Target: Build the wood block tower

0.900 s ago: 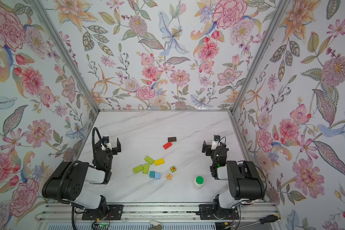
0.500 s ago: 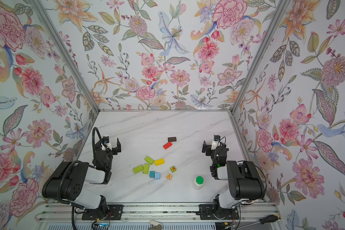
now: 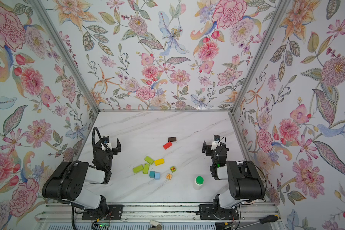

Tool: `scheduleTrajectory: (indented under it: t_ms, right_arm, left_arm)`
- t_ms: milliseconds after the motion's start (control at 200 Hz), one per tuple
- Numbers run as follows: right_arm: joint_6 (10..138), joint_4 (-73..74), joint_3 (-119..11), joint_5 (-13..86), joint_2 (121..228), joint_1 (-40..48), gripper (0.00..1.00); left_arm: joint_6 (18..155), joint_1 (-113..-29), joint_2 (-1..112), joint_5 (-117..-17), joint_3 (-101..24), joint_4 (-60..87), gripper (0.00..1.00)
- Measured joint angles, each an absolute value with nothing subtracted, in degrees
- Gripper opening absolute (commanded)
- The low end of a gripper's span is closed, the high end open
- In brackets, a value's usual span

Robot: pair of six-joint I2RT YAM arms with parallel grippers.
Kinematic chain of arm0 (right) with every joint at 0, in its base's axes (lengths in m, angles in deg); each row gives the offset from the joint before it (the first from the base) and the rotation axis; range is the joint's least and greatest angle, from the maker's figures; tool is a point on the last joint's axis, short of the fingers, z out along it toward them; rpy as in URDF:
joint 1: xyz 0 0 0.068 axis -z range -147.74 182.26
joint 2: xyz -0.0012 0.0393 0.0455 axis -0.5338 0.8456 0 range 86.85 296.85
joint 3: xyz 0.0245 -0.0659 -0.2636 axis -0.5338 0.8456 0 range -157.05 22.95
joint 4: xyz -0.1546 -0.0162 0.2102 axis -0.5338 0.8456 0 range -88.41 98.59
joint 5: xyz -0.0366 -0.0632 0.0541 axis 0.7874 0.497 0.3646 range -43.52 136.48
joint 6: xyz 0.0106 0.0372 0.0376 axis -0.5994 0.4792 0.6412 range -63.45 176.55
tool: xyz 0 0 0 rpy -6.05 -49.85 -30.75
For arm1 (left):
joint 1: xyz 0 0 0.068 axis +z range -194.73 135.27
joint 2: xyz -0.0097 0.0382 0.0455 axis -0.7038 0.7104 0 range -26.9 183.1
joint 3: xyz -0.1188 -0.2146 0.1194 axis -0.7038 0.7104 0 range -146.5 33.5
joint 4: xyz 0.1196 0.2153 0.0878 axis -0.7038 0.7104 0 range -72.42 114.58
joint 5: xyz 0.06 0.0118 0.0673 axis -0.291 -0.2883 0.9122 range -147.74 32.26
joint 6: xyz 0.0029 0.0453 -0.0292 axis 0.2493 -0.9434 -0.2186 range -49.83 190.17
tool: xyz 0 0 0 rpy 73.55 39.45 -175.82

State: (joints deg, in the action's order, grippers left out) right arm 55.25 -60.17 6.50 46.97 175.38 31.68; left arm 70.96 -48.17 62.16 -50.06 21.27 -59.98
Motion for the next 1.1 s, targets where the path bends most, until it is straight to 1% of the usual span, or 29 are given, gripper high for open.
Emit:
scheduleTrajectory:
  t_ms: [550,711,816,951,1006,1096]
  right_arm:
    - [55.25,-60.17,6.48,46.97,175.38,31.68,0.99]
    - [55.28,-58.25,5.95,49.81,174.92,31.03,0.99]
    - [55.56,-47.62,1.08,54.56,171.91,29.72,0.99]
    - [59.52,-27.67,-14.09,61.14,170.03,29.21,0.99]
    - [61.4,-20.76,-19.64,63.15,170.03,29.21,0.99]
    - [64.04,-11.58,-24.91,66.03,170.03,28.64,0.99]
  left_arm:
    - [70.96,-48.17,62.16,-50.04,21.19,-59.52,0.99]
    - [70.96,-48.17,62.16,-50.04,21.19,-59.54,0.99]
    - [70.94,-48.59,62.16,-49.45,21.19,-59.59,0.99]
    - [70.92,-49.68,61.92,-46.78,21.16,-59.11,0.99]
    - [70.79,-50.01,60.96,-45.38,20.77,-57.08,0.99]
    - [70.48,-50.78,57.83,-43.53,18.26,-51.39,0.99]
